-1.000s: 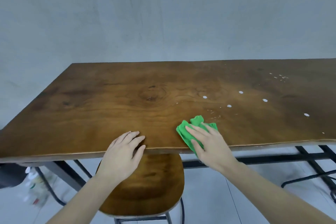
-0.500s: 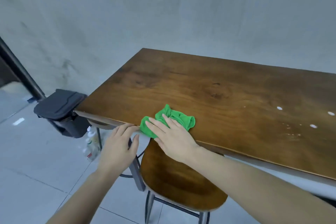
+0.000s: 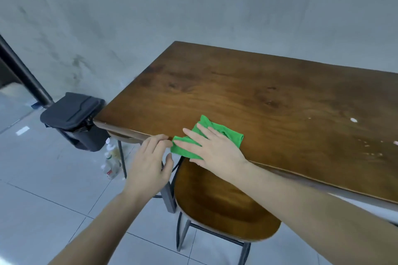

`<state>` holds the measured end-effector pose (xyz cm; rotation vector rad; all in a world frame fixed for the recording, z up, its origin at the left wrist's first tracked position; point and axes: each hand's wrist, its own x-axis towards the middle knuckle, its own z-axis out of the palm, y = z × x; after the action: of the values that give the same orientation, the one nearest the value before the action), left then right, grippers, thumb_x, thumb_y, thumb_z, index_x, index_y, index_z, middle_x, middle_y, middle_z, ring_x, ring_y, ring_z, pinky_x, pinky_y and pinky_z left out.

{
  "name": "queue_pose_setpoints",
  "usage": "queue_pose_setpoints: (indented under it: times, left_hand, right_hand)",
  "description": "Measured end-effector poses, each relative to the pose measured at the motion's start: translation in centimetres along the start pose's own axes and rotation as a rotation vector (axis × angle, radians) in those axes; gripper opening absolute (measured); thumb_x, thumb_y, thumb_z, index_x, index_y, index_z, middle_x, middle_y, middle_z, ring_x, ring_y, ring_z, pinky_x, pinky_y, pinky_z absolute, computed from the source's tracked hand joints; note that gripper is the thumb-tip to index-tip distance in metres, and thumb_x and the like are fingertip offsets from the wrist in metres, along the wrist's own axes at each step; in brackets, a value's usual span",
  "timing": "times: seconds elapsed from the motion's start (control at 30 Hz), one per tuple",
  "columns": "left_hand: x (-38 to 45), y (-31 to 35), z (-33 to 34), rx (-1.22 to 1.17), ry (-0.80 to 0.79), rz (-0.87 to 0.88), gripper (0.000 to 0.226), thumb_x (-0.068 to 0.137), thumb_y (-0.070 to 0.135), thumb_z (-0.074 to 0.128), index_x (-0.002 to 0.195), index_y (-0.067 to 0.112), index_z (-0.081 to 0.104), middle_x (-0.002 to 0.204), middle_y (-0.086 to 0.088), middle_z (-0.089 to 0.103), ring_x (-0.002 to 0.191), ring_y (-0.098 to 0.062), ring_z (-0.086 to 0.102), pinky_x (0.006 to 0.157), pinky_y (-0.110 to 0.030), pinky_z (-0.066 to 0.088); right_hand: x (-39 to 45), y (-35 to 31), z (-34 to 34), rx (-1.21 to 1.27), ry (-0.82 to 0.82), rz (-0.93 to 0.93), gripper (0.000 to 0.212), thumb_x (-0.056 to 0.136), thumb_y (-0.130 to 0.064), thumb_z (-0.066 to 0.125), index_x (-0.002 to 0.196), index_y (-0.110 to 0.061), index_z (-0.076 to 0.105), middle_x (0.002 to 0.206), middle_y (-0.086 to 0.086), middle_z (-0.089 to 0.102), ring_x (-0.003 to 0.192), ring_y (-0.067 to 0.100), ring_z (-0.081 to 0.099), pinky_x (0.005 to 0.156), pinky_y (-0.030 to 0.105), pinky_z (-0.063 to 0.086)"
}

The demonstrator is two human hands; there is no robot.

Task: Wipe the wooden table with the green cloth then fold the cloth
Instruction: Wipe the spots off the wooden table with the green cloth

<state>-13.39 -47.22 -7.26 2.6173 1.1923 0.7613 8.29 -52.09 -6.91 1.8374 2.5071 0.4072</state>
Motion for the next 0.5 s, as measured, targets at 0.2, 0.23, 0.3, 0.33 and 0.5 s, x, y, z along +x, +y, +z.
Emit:
queue_pose_setpoints:
  times: [0.2, 0.23, 0.3, 0.33, 0.5]
  left_hand:
    - [1.4, 8.3, 3.4, -0.024, -0.079, 0.189, 0.029, 0.093, 0.03, 0.047, 0.115, 0.017, 0.06, 0.126, 0.003, 0.057, 0.123, -0.016, 0.048, 0.106, -0.031, 0.037]
    - [1.5, 10.1, 4.0, -0.027, -0.087, 0.211, 0.028, 0.093, 0.03, 0.048, 0.116, 0.017, 0.06, 0.126, 0.003, 0.056, 0.124, -0.017, 0.048, 0.106, -0.033, 0.038]
    - [1.6, 13.7, 5.4, -0.023, -0.101, 0.261, 0.027, 0.093, 0.028, 0.05, 0.115, 0.017, 0.061, 0.126, 0.003, 0.057, 0.124, -0.017, 0.049, 0.105, -0.033, 0.039]
    - [1.6, 15.5, 6.1, -0.023, -0.106, 0.293, 0.026, 0.093, 0.028, 0.05, 0.115, 0.017, 0.061, 0.126, 0.002, 0.057, 0.123, -0.017, 0.049, 0.104, -0.032, 0.039]
    - [1.5, 23.3, 8.6, -0.007, -0.16, 0.367, 0.027, 0.096, 0.033, 0.047, 0.118, 0.023, 0.06, 0.129, 0.006, 0.056, 0.126, -0.013, 0.047, 0.106, -0.031, 0.038]
  right_hand:
    - [-11.5, 6.0, -0.2, -0.044, -0.02, 0.066, 0.072, 0.098, -0.051, 0.056, 0.159, -0.037, 0.021, 0.164, 0.0, 0.033, 0.146, 0.033, 0.04, 0.117, 0.044, 0.03]
    - [-13.8, 7.2, -0.3, -0.054, -0.03, 0.075, 0.071, 0.098, -0.051, 0.056, 0.159, -0.036, 0.022, 0.164, 0.0, 0.034, 0.146, 0.033, 0.04, 0.117, 0.044, 0.031]
    - [-18.5, 9.3, -0.5, -0.074, -0.038, 0.097, 0.07, 0.098, -0.053, 0.055, 0.159, -0.035, 0.025, 0.163, 0.0, 0.035, 0.145, 0.032, 0.041, 0.117, 0.044, 0.032]
    - [-20.9, 10.3, -0.6, -0.081, -0.042, 0.111, 0.07, 0.098, -0.055, 0.053, 0.159, -0.034, 0.026, 0.163, -0.001, 0.035, 0.145, 0.032, 0.041, 0.117, 0.044, 0.031]
    - [-32.6, 15.4, -1.2, -0.137, -0.078, 0.201, 0.064, 0.102, -0.062, 0.034, 0.159, -0.037, 0.022, 0.163, -0.002, 0.035, 0.145, 0.03, 0.042, 0.118, 0.045, 0.032]
